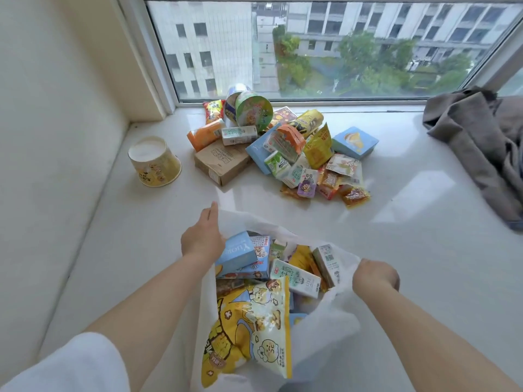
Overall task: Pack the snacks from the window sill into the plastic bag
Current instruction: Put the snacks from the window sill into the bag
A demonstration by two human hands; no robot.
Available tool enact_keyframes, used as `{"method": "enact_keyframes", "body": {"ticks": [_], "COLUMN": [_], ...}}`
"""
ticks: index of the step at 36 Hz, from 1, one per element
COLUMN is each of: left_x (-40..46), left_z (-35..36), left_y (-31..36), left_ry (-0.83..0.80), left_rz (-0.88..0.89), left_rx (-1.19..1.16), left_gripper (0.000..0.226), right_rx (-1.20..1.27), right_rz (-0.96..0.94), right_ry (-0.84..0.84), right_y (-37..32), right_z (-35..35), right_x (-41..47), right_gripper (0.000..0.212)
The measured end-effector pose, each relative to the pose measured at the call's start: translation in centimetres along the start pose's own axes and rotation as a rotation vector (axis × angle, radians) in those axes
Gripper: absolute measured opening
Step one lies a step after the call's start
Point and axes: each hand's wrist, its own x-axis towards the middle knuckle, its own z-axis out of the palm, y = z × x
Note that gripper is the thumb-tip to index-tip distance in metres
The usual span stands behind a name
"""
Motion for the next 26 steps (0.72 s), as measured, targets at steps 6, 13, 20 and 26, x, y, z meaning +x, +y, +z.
{"method": "enact_keyframes", "body": {"ticks": [6,13,20,26], "left_x": [1.4,3.0,2.7,1.9], "left_z": [-0.6,0.5,0.5,-0.5], "left_y": [0.9,2.0,0.3,0.6], "left_ry": [0.004,-0.091,-0.050,-0.108], "left_rz": [0.150,0.170,-0.014,-0.081], "left_rx": [0.225,0.221,-0.311,-0.808], "left_gripper": [0.053,0.027,0.028,0.026], "right_rx": [0.372,0.496,0.756,1.162], "right_rz": [-0.030,0.089,0.161,0.315], "right_ry": [0.108,-0.077,0.076,-0.178], "right_y": [-0.2,-1.9,-2.2,-3.2], "right_z": [0.7,1.1,1.6,1.2], "right_x": [1.7,3.0,3.2,3.9], "right_gripper": [0.040,0.029,0.040,0.042]}}
